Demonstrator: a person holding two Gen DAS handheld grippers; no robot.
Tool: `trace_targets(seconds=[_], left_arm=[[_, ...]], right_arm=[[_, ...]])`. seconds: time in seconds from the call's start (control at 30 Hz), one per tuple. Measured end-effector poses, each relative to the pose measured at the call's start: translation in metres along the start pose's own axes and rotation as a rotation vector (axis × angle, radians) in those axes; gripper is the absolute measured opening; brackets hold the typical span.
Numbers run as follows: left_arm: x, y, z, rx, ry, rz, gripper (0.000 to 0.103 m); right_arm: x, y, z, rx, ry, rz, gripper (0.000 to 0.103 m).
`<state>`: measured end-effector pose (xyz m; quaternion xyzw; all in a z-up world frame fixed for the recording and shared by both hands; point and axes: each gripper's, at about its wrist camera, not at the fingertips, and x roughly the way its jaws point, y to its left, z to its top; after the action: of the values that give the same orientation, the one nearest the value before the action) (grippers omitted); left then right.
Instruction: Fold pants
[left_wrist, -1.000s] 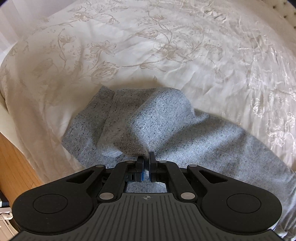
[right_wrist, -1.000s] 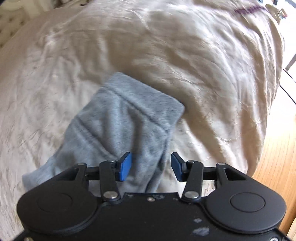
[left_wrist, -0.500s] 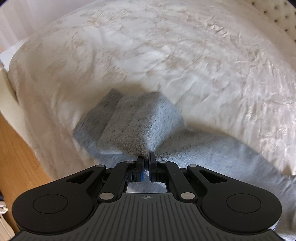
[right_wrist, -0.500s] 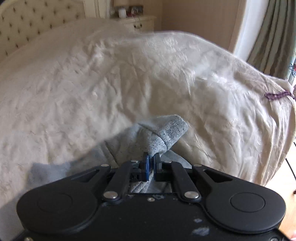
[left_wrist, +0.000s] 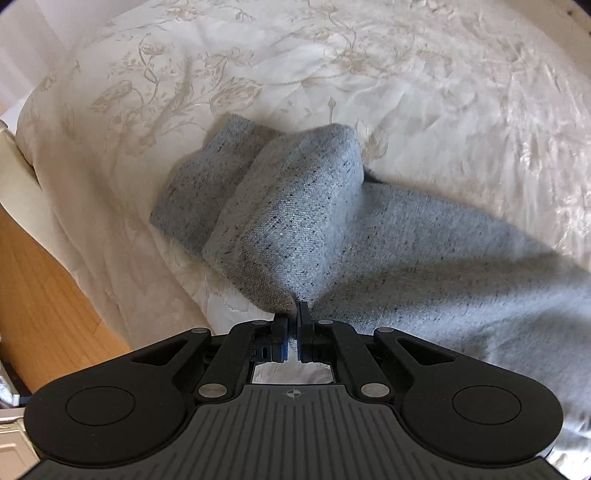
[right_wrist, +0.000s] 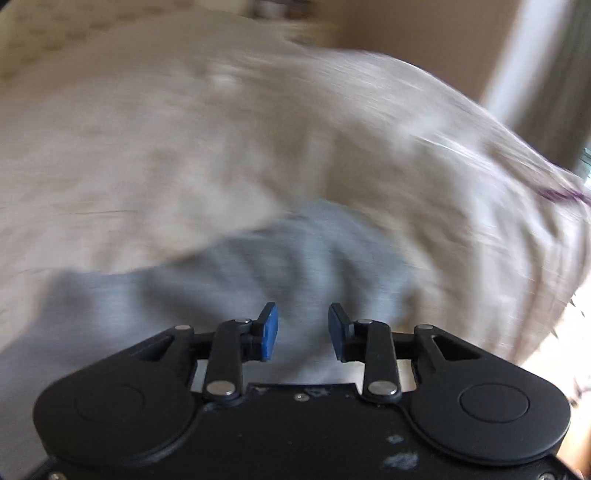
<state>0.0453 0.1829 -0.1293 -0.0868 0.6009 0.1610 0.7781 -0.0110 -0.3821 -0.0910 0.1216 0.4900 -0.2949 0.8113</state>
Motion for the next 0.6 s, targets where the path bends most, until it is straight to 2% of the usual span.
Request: trace_targets(seconds=[0.1,0.17,0.3,0.43,0.6], left_arm=[[0.0,0.006,0.003,-0.01,0.002,-0.034,0.004],[0.002,0.01,0.005,0.001,0.008,-0.059,0.006],[0.006,0.016,0.009,0.04,0.016,-0.107,0.008],[0.014,0.028,0.016,0.054,0.033,-0.162,0.01],[0.019,0.037,0.027,0.111,0.023,-0.204,0.012]], right_arm=[[-0.02,0.052,-0.015,-0.129,0.013,0.26,0.034],[-0.029,0.091,-0.03,-0.212,0.085,0.45,0.033],[-0.04,0.158,-0.066,-0.244,0.247,0.684,0.033],[-0.043,0.213,-0.108,-0.207,0.408,0.77,0.036],[-0.041,0.255,-0.157,-0.14,0.511,0.734,0.041]])
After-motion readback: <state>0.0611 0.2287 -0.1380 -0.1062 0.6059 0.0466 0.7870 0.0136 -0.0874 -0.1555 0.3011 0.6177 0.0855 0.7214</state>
